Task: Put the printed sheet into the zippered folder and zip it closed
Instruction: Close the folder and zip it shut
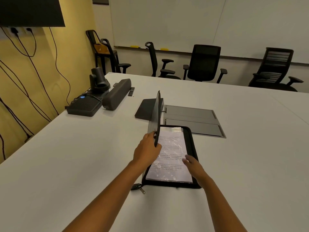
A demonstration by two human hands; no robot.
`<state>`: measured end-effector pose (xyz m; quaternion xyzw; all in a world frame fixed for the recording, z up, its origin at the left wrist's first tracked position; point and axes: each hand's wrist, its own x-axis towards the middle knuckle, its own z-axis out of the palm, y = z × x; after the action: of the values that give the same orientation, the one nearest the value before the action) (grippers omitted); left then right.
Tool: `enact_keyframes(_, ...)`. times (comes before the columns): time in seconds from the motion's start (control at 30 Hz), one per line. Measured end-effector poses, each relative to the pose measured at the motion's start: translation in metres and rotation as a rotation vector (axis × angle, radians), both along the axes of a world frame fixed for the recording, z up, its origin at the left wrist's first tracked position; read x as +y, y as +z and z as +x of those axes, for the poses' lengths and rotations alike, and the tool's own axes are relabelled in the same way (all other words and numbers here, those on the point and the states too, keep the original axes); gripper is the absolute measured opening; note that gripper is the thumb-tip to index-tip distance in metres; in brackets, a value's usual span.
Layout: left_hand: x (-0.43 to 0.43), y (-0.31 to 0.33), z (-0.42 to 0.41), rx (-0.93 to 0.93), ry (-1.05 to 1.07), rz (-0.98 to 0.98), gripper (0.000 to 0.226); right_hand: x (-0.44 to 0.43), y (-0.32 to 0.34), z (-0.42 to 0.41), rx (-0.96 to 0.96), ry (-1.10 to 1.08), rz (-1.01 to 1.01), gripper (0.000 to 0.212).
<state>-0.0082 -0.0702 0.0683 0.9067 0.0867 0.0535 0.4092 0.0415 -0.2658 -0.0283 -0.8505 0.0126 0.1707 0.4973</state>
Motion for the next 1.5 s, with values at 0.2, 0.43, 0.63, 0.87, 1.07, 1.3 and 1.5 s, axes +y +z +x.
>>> enact_keyframes(0.2, -0.027, -0.047, -0.019, 0.099, -0.071, 0.116, 0.053, 0.018, 0.049, -0.002, 0.023, -0.049, 0.551, 0.052)
enact_keyframes(0.43, -0.026, -0.106, -0.031, 0.293, -0.153, 0.3, 0.056, 0.003, 0.039, -0.004, -0.005, -0.126, 0.475, 0.045)
enact_keyframes(0.63, -0.008, -0.132, -0.028, 0.398, -0.123, 0.383, 0.063, -0.021, 0.004, -0.007, 0.015, -0.242, 0.394, 0.046)
enact_keyframes(0.87, -0.003, -0.155, -0.026, 0.358, -0.14, 0.466, 0.064, -0.045, -0.034, -0.006, 0.046, -0.344, 0.309, 0.043)
enact_keyframes(1.07, -0.003, -0.166, -0.026, 0.307, -0.152, 0.536, 0.06, -0.053, -0.054, -0.012, 0.035, -0.339, 0.156, 0.049)
enact_keyframes(1.3, -0.003, -0.176, -0.024, 0.236, -0.16, 0.568, 0.059, -0.047, -0.066, -0.019, -0.094, -0.212, -0.141, 0.052)
enact_keyframes(1.5, -0.002, -0.18, -0.023, 0.222, -0.174, 0.561, 0.06, -0.037, -0.078, -0.033, -0.127, -0.237, -0.335, 0.05)
